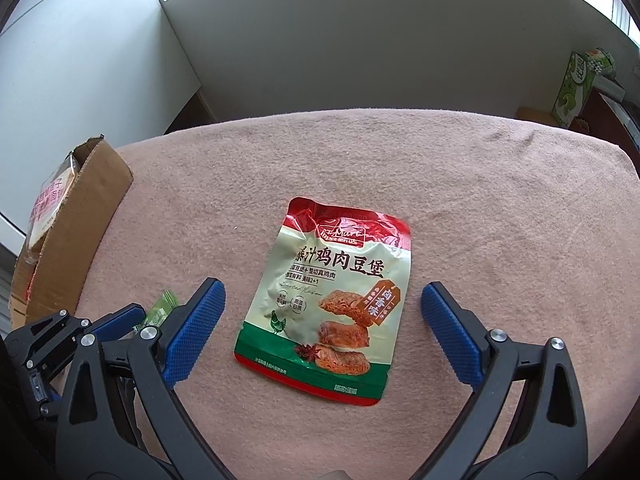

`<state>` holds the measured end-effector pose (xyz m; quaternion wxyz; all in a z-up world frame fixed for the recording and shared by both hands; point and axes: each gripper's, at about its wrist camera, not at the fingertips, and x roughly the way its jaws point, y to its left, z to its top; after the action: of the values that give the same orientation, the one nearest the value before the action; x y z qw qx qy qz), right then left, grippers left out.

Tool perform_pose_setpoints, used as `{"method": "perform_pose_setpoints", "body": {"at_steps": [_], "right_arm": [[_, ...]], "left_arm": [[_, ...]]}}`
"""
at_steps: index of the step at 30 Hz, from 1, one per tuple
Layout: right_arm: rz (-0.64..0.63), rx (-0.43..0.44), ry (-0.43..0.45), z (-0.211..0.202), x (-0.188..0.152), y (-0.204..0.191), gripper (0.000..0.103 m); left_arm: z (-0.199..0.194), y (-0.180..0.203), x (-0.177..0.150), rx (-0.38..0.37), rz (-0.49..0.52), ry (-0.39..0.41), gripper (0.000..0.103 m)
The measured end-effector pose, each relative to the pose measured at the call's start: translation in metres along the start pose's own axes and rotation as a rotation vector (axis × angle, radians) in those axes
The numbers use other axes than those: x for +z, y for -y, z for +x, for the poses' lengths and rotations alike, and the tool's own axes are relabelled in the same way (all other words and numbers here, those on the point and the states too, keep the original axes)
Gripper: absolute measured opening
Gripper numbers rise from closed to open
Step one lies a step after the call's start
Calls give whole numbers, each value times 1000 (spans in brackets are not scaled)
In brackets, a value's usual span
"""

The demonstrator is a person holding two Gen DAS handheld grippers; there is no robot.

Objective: Organize snacks
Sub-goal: 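Grasp the green candy with the left gripper while the right grasps the snack pouch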

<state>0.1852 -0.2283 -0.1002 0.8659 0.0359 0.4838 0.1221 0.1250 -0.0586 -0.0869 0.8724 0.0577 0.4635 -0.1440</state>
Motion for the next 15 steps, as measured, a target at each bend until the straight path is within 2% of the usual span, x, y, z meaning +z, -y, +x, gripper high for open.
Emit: {"method": "perform_pose_setpoints", "body": {"at_steps": [4,7,15], "right_arm": [[-53,-65,-7,7,0,-9,100],[-108,-124,-4,10,-3,-18,92],[-126,-108,14,-2,-12,-14,71]], "left_arm": [[-1,-6,0,13,-13,0,26],[-1,-8,1,19,-15,-1,25],[0,-11,1,14,-37,-1,23]]}}
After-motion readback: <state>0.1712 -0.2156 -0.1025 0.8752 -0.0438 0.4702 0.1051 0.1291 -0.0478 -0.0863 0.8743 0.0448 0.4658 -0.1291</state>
